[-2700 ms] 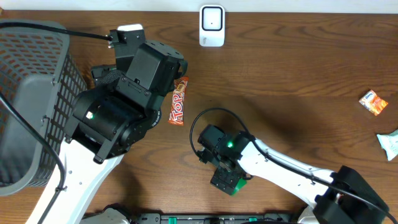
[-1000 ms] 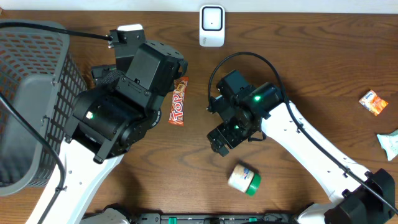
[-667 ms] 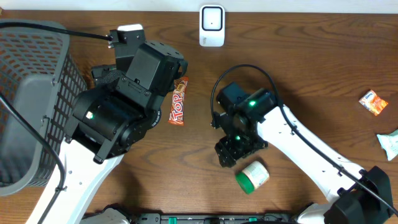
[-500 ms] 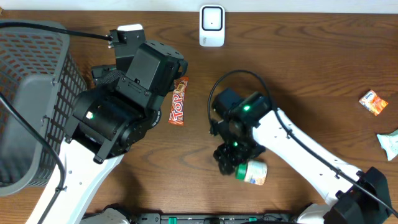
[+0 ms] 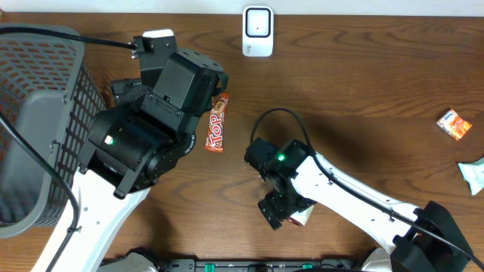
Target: Scan the item barcode
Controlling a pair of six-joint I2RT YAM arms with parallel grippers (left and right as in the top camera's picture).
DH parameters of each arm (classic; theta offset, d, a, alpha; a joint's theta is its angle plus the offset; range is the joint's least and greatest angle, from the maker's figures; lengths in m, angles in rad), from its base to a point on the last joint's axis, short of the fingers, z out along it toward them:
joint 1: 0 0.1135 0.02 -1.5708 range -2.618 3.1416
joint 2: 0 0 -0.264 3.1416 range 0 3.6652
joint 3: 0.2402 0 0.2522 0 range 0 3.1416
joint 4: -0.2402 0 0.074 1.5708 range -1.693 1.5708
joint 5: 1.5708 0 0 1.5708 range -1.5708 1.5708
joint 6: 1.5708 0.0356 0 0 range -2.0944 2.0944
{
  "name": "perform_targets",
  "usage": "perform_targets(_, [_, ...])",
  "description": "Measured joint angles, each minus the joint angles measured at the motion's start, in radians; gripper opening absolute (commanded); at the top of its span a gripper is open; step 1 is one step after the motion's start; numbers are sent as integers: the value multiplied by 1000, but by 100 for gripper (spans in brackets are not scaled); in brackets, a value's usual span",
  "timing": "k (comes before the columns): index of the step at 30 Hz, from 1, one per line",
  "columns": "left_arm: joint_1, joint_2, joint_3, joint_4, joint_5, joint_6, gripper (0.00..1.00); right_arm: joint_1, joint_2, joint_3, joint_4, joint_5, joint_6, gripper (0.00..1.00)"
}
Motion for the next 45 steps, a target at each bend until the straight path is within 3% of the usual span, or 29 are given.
perform_targets(10, [0, 0, 0, 0, 0, 0, 98, 0, 0, -42, 138, 1, 245, 99])
perform_targets(23, [0, 0, 0, 0, 0, 0, 98, 0, 0, -46, 129, 23, 54, 99])
perform_targets(34, [0, 0, 0, 0, 0, 0, 98, 0, -51, 56, 50, 68, 245, 99])
perform_targets(45, [0, 0, 0, 0, 0, 0, 98, 0, -79, -18, 35, 99, 349, 99])
